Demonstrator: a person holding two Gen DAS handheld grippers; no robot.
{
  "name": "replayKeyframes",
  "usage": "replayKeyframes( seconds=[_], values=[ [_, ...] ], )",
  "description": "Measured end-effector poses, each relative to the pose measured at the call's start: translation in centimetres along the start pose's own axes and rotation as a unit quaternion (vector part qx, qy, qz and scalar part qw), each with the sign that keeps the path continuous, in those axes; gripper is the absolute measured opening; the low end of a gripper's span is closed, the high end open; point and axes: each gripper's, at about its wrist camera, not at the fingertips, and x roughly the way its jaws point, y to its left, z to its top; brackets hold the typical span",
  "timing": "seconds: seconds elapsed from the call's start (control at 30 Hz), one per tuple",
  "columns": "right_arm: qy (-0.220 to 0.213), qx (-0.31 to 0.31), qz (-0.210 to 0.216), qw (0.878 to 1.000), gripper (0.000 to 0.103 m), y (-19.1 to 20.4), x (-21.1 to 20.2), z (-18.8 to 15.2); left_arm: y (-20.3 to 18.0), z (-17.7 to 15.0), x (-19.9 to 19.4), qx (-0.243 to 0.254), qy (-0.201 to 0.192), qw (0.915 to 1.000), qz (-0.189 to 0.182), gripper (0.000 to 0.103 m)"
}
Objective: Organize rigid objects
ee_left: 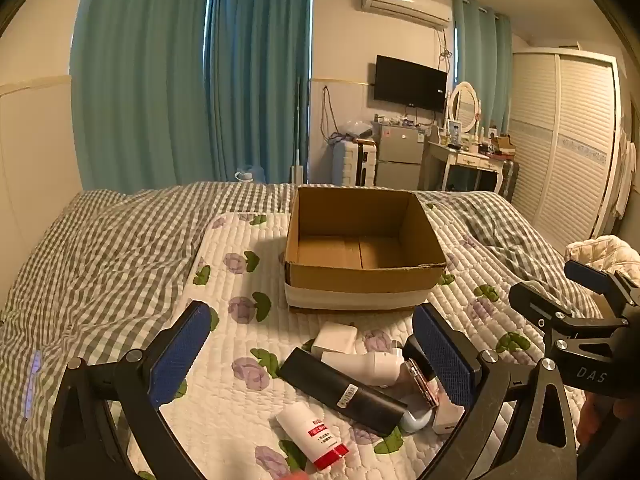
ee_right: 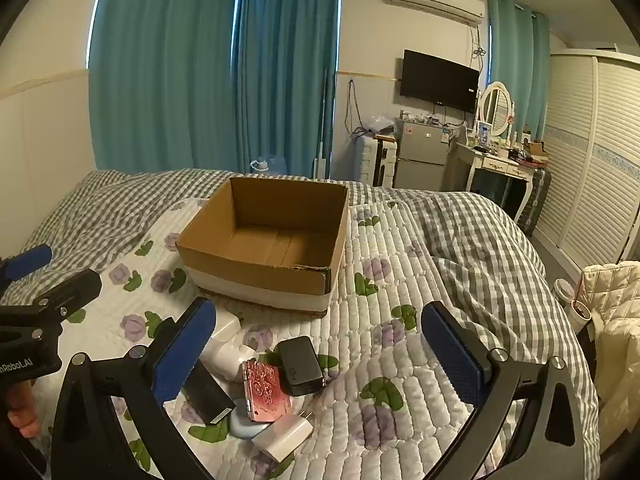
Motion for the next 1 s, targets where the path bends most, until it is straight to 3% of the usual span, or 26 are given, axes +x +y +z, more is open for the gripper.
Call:
replayKeyframes(
  seconds=[0.17, 1.0],
  values=[
    [0.009, 0.001, 0.002, 1.000, 0.103, 0.05, -0.07, 0.11, 0.30, -0.10, 0.70, -0.003, 0.015, 0.9999, 0.001, 0.103],
    [0.008, -0.009, 0.010, 1.000, 0.103, 0.54, 0.14, -0.09, 0.48, 0.21, 0.12, -0.006, -0.001, 1.0000, 0.003, 0.103]
  ],
)
